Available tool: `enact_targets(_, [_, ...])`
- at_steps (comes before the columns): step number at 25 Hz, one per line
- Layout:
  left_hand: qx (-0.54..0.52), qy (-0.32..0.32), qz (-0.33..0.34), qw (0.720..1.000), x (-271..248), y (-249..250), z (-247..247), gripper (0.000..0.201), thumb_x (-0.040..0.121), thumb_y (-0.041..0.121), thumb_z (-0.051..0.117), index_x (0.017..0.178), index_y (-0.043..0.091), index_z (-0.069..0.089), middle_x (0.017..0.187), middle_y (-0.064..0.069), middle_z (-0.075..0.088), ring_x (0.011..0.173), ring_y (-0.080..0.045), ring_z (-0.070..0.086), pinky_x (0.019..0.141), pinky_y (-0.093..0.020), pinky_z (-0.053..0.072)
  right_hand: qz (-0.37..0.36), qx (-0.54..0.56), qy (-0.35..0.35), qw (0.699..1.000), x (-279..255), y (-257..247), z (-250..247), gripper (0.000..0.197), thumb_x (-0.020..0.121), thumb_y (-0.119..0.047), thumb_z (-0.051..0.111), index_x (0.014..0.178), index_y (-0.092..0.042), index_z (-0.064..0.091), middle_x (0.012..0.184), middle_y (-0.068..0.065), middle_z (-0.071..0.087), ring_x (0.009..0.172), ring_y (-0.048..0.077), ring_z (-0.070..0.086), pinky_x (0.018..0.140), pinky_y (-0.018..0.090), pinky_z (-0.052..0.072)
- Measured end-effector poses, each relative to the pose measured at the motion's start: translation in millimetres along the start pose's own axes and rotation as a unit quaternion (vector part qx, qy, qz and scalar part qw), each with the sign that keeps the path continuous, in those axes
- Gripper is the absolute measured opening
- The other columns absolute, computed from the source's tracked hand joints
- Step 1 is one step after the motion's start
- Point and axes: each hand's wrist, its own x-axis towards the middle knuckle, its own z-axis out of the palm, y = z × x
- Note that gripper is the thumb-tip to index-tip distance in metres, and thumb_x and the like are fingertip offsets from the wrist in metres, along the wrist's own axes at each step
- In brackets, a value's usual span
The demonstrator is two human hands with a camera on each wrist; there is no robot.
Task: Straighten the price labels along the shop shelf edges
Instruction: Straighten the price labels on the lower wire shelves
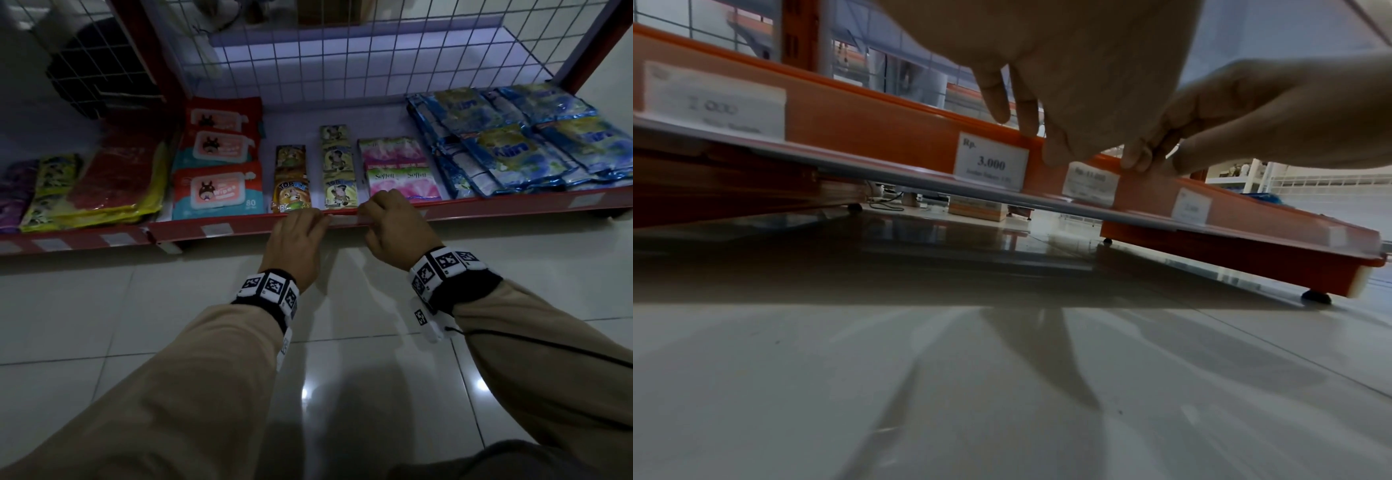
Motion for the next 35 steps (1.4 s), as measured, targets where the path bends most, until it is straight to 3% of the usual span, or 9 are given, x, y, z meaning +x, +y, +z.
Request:
enact_targets(9, [0.025,-0.049,-0.022,0.998,12.1,-0.4,-4.1,0.058,0.070,0.002,0.057,0.127,0.012,0.054,0.116,-0.011,0.054,0.107,-0.033,0.047,0.081,-0.040,0.034,0.007,-0.021,-0.022,1.000,0.0,-4.5,1.1,0.048,0.075,-0.016,0.058,0.123,-0.012,0.058,0.110,0.015,0.054,0.096,0.033,0.045,0.081,0.043,0.042])
enact_targets(23, [0.065,-0.080,-0.028,0.994,19.2,-0.1,-1.9,0.049,0.072,0.013,0.060,0.121,0.018,0.057,0.117,-0.006,0.051,0.112,-0.028,0.043,0.088,-0.039,0.034,0.008,-0.050,-0.048,0.998,1.9,-2.2,1.0,0.057,0.073,-0.021,0.058,0.130,-0.024,0.053,0.111,0.010,0.050,0.097,0.030,0.043,0.077,0.041,0.043])
enact_targets(30, [0.046,-0.069,-0.037,0.996,18.3,-2.7,-4.0,0.048,0.070,0.013,0.064,0.117,0.015,0.055,0.117,-0.008,0.054,0.111,-0.029,0.046,0.091,-0.039,0.036,0.015,0.017,-0.015,1.000,-3.3,3.2,-0.2,0.056,0.067,-0.011,0.058,0.123,-0.014,0.053,0.114,0.010,0.054,0.100,0.029,0.044,0.084,0.041,0.043])
enact_targets(35, [0.073,-0.080,-0.037,0.993,16.8,0.0,-7.8,0.045,0.074,0.016,0.063,0.118,0.013,0.053,0.120,-0.010,0.052,0.113,-0.029,0.045,0.093,-0.040,0.036,0.012,-0.003,-0.005,1.000,-8.6,3.5,-1.0,0.056,0.068,-0.010,0.059,0.124,-0.010,0.055,0.116,0.013,0.055,0.101,0.032,0.047,0.083,0.042,0.045])
